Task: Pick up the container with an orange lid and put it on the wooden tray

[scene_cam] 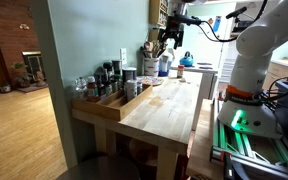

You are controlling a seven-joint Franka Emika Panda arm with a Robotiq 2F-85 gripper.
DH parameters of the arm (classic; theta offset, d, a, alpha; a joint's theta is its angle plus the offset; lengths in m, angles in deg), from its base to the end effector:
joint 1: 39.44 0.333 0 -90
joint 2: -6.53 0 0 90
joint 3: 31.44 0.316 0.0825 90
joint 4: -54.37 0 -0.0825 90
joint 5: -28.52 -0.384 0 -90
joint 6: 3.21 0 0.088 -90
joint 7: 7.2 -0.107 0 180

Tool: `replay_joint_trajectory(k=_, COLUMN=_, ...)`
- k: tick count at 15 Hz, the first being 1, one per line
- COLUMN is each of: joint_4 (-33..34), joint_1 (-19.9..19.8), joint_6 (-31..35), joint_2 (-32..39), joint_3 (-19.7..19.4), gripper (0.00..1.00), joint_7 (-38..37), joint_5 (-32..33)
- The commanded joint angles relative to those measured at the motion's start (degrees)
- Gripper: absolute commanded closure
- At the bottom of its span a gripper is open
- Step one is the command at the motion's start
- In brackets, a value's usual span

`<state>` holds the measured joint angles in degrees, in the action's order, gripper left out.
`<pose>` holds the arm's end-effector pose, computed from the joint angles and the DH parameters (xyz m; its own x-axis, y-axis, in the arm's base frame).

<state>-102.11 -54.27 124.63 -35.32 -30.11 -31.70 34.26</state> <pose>0.3340 -0.0835 0.4545 0.7914 -0.5585 0.2485 -0.5773 -0.8165 0.0036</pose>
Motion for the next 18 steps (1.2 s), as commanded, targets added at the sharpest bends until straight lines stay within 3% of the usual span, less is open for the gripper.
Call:
replay_joint_trajectory(k=1, joint_4=-1.10, joint_1=-8.34, joint_6=6.04, joint_2=2.84, joint_3=-4.51, gripper=0.00, joint_7=3.00, joint_5=6.56)
replay_joint_trajectory(k=5, joint_4=0.35, joint_1=-15.71, joint_6=13.99, joint_2=10.02, joint_3=-9.67, gripper=0.00, joint_7=4.84, joint_5=10.69)
replay_joint_trajectory(k=8, joint_4=1.65, joint_1=-21.72, joint_6=19.61, joint_2=16.20, joint_3=-9.47, gripper=0.00, joint_7=-0.23, joint_5=13.09)
replay_joint_trajectory(k=9, joint_4=-0.02, joint_1=-19.29, joint_6=16.78, joint_2=11.24, joint_3=-9.70, gripper=0.00, joint_7=3.52, joint_5=10.66)
replay_joint_trajectory(k=11, joint_4=0.70, joint_1=-21.39, joint_6=18.80, joint_2=14.32, joint_3=-9.75, gripper=0.00, joint_7=2.55, joint_5=11.17)
replay_joint_trajectory(k=18, joint_4=2.47, joint_1=-21.77, joint_6=19.68, joint_2=16.82, joint_3=-9.28, gripper=0.00, joint_7=0.35, joint_5=11.41)
